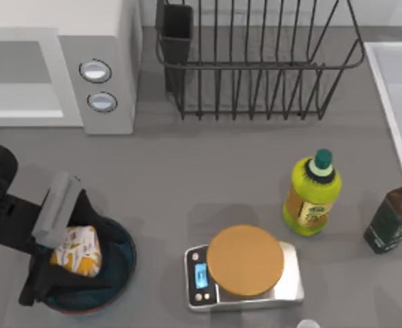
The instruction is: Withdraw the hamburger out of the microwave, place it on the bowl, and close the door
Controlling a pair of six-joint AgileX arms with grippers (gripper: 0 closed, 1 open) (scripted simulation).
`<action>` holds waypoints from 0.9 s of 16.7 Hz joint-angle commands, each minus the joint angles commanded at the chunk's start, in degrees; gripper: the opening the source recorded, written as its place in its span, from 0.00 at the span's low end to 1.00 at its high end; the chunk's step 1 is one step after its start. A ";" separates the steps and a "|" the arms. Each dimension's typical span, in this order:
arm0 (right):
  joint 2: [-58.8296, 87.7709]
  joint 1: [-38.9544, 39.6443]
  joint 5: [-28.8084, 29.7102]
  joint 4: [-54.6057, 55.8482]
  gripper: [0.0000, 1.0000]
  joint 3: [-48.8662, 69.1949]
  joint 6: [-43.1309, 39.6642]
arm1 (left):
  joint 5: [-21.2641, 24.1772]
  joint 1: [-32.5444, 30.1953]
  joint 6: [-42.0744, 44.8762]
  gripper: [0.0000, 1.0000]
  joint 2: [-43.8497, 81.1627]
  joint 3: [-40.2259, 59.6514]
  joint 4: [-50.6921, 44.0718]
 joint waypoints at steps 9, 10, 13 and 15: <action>0.00 0.00 0.00 0.00 1.00 0.00 0.00 | 0.00 0.00 0.00 0.90 0.00 0.00 0.00; 0.00 0.00 0.00 0.00 1.00 0.00 0.00 | 0.00 0.00 0.00 0.98 0.00 0.00 0.00; 0.00 0.00 0.00 0.00 1.00 0.00 0.00 | 0.00 0.00 0.00 1.00 0.00 0.00 0.00; 0.00 0.00 0.00 0.00 1.00 0.00 0.00 | 0.00 0.00 0.00 1.00 0.00 0.00 0.00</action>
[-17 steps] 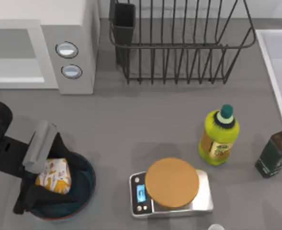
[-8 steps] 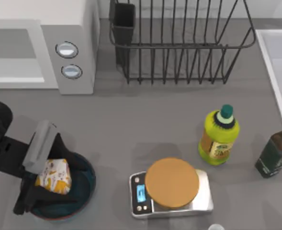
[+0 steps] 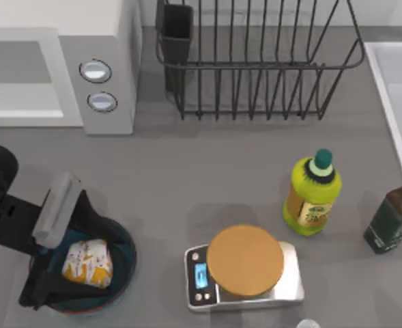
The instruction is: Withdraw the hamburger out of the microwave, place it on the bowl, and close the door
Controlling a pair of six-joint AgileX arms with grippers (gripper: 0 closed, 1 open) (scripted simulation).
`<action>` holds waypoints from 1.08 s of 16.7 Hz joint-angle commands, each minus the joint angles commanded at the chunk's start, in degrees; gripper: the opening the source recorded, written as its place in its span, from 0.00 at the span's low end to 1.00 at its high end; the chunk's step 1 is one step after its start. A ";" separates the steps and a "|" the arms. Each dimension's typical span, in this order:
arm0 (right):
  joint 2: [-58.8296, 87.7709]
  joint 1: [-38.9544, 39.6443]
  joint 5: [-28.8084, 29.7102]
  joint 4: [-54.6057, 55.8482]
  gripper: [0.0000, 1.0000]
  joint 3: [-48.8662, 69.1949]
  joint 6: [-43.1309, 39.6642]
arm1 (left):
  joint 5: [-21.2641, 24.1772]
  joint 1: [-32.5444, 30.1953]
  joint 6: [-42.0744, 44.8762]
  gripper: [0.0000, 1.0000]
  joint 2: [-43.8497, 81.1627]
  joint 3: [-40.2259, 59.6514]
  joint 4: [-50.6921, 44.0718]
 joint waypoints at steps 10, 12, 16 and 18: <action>0.00 0.00 0.00 0.00 1.00 0.00 0.00 | -4.36 0.67 -6.57 1.00 -10.79 -3.53 3.46; 0.00 0.00 0.00 0.00 1.00 0.00 0.00 | -8.59 0.77 -13.92 1.00 -18.04 -6.86 6.58; 0.00 0.00 0.00 0.00 1.00 0.00 0.00 | -19.67 1.03 -35.41 1.00 -39.54 -15.59 14.76; 0.00 0.00 0.00 0.00 1.00 0.00 0.00 | -26.11 1.18 -48.60 1.00 -53.26 -20.67 19.52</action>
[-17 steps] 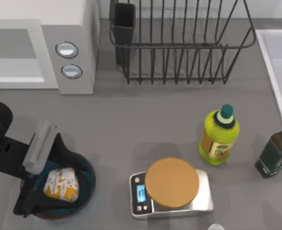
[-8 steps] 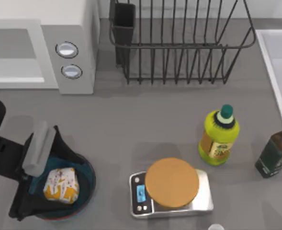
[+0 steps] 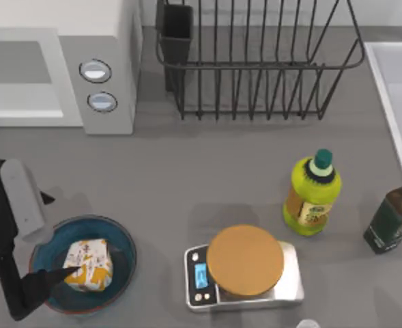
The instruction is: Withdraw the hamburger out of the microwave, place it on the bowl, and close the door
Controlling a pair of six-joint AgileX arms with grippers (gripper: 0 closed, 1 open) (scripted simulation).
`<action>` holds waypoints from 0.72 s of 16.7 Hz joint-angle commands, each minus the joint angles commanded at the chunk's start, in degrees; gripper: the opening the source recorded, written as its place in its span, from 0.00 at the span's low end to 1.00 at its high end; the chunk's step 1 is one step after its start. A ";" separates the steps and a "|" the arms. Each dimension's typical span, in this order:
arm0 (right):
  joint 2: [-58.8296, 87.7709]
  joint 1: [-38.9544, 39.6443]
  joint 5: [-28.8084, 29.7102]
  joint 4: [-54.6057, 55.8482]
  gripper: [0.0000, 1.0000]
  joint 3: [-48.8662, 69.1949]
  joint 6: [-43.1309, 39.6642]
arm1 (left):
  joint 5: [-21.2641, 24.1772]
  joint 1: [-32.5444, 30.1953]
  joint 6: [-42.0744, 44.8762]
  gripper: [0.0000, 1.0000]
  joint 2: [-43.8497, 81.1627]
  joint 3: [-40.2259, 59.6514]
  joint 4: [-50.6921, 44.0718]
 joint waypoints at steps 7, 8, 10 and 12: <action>0.00 0.00 0.00 0.00 1.00 0.00 0.00 | -22.64 0.53 -42.60 1.00 -43.47 -17.85 16.72; 0.00 0.00 0.00 0.00 1.00 0.00 0.00 | -25.41 0.59 -46.72 1.00 -47.62 -20.03 18.76; 0.00 0.00 0.00 0.00 1.00 0.00 0.00 | -30.12 0.70 -53.16 1.00 -54.13 -23.74 22.24; 0.00 0.00 0.00 0.00 1.00 0.00 0.00 | -33.27 0.78 -57.17 1.00 -58.17 -26.22 24.56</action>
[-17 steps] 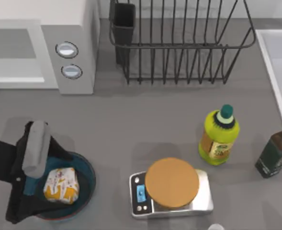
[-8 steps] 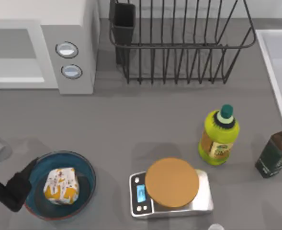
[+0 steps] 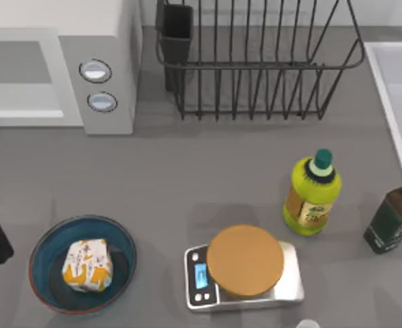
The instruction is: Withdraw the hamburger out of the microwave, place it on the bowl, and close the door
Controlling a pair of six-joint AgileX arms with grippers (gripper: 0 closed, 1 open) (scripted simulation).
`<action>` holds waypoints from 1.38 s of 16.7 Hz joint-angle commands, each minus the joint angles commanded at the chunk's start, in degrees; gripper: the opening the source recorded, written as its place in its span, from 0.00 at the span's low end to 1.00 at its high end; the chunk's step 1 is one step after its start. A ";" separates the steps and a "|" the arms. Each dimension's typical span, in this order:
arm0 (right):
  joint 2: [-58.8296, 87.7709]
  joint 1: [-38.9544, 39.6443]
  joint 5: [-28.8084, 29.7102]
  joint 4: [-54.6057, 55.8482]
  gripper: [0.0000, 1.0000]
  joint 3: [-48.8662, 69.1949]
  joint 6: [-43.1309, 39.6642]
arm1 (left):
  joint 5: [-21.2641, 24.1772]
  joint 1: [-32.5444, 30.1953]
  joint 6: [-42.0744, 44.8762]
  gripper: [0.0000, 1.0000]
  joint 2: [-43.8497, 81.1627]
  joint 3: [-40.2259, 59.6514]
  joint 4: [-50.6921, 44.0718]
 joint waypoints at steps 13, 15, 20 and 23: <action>0.00 0.00 0.00 0.00 1.00 0.00 0.00 | -1.30 0.03 -1.56 0.47 -1.58 -1.02 0.96; 0.00 0.00 0.00 0.00 1.00 0.00 0.00 | -1.30 0.03 -1.56 0.32 -1.58 -1.02 0.96; 0.00 0.00 0.00 0.00 1.00 0.00 0.00 | -1.30 0.03 -1.56 0.00 -1.58 -1.02 0.96; 0.00 0.00 0.00 0.00 1.00 0.00 0.00 | -1.30 0.03 -1.56 0.00 -1.58 -1.02 0.96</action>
